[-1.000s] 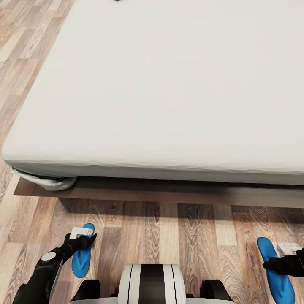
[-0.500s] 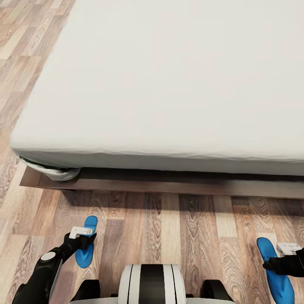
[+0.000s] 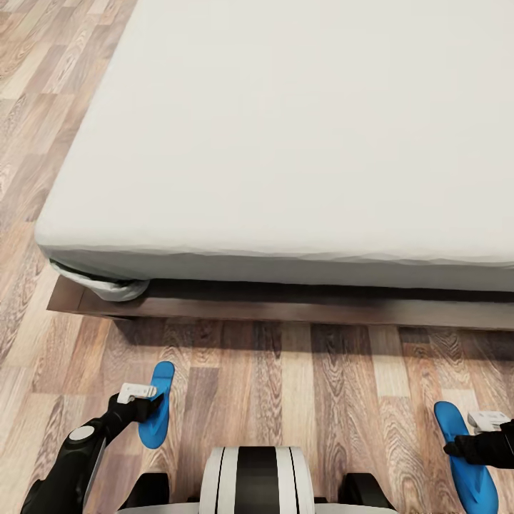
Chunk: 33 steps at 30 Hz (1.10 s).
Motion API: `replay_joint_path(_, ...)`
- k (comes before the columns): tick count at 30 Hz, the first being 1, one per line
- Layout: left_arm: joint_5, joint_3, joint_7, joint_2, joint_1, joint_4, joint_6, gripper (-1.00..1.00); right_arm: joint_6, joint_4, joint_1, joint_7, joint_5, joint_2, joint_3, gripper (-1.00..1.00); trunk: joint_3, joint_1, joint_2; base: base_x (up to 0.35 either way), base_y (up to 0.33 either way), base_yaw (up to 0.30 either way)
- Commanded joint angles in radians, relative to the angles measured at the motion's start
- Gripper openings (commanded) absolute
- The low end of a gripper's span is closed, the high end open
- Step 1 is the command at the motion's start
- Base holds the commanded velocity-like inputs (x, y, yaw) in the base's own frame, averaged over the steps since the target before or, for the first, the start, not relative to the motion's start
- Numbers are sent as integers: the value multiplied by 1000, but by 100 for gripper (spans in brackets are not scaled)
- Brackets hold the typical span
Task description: In the bedroom, move the book from the bed onto either nightstand, and place the two sandals side by side next to the bed.
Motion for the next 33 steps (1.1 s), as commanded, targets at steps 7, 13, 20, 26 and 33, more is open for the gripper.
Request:
replay_joint_path(7,-5,2,-6,-1,0,-1,4,100,1,-1,-1,10,11,0,-2,-100,-1,0,0,-18,16,0)
replay_joint_path(13,-5,2,-7,-1,0,-1,5,100,1,-1,-1,9,11,1,-2,-100,-1,0,0,0,0,0)
replay_joint_path(20,-5,2,-9,-1,3,-5,-15,100,1,-1,-1,9,11,1,-2,-100,7,-1,0,0,0,0)
replay_joint_path(26,56,3,-27,-4,11,-24,-161,100,1,-1,0,9,11,0,-2,-100,7,-1,0,0,0,0)
replay_joint_path(33,120,9,-50,-1,13,-22,-186,100,1,-2,0,9,11,1,-2,-100,19,-3,1,0,0,0)
